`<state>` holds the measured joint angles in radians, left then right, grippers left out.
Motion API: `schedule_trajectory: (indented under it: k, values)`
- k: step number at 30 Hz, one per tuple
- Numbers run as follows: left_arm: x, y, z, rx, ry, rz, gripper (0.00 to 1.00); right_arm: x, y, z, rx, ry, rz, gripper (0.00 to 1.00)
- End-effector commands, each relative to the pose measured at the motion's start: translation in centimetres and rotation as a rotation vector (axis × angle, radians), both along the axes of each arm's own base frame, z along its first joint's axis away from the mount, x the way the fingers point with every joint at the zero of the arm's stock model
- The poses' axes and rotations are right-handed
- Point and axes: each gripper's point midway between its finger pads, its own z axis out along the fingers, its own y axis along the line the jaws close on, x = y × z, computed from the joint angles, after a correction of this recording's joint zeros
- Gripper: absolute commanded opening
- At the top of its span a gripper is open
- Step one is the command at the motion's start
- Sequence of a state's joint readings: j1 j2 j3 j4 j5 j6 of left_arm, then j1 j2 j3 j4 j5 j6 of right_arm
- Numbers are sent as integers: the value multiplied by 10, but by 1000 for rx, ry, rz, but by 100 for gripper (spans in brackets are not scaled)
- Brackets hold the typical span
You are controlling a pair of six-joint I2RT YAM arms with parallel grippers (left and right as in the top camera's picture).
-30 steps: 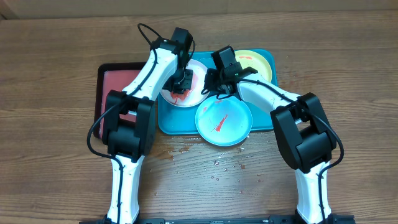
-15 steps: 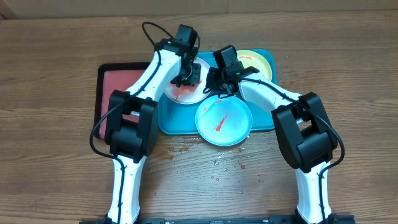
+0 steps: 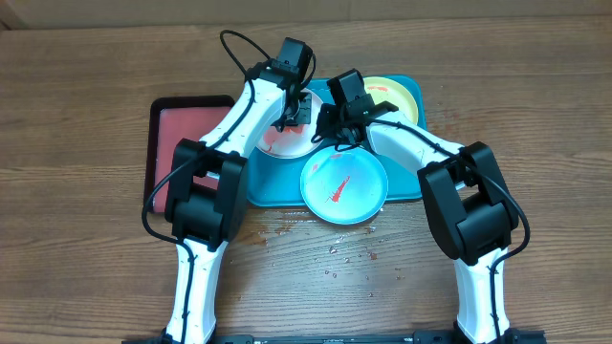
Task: Clean dirty plates on tray and stack at the side
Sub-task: 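Keep scrubbing the white plate with the left gripper's sponge in circles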
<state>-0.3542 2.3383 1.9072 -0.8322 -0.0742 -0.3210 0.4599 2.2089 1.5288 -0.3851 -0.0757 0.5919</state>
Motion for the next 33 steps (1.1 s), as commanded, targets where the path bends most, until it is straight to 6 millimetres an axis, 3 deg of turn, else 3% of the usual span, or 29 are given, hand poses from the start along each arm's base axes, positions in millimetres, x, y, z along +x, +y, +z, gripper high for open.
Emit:
schedule_trajectory:
  k: [1,9,15,18,25,33]
  values:
    - [1,33,-18,77,25,83,4,-1,7,1,11,9,14,4]
    - [-32,55,-25,135,173,99,4,-1,7,1,11,8,14,4]
    - [-67,45,-28,79,323,75,4,1,8,2,15,1,13,4]
    - [-75,30,-28,23,358,53,4,2,8,2,16,-2,13,4]
    - [-68,-11,-26,-107,317,2,4,1,8,2,17,-1,13,4]
    - [-33,-34,-21,-159,161,-28,4,-1,8,1,16,10,17,4]
